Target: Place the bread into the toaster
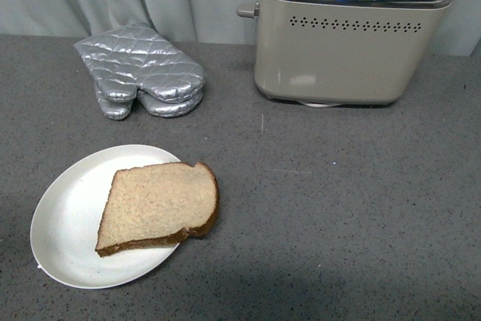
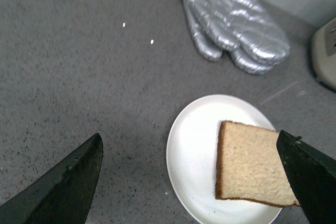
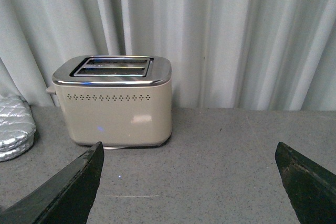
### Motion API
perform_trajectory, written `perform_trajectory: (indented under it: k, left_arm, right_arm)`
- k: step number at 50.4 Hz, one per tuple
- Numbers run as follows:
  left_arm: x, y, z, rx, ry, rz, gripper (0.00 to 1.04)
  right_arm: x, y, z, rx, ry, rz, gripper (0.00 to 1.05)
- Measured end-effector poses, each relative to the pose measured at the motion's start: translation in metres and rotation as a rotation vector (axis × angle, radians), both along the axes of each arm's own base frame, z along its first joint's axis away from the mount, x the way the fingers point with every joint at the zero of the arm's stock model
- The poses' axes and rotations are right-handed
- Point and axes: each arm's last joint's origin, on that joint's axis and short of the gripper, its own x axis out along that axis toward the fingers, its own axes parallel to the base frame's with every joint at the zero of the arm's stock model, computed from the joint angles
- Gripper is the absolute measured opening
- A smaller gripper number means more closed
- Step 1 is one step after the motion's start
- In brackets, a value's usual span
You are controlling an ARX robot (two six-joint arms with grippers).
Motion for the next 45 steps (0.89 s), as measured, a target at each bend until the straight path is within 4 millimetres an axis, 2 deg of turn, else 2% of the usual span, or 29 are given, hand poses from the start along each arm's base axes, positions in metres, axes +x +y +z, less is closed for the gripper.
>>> perform_trajectory:
  k: [13,23,33,45]
  left_arm:
    - [0.064,0.025,-0.042,0.002,0.318,-0.018,0.98]
    - [0.099,0.032,-0.065,0.045,0.458,-0.075,0.98]
    - [0.110,0.033,-0.077,0.045,0.540,-0.124,0.98]
    - [0.118,0.025,-0.087,0.042,0.603,-0.186,0.97]
  right_arm:
    - [0.000,0.000,0.000,0.000,0.000,0.000,0.95]
    - [0.000,0.000,0.000,0.000,0.000,0.000,0.95]
    - [0.000,0.000,0.000,0.000,0.000,0.000,0.95]
    - [0.000,0.000,0.000,0.000,0.000,0.000,0.95]
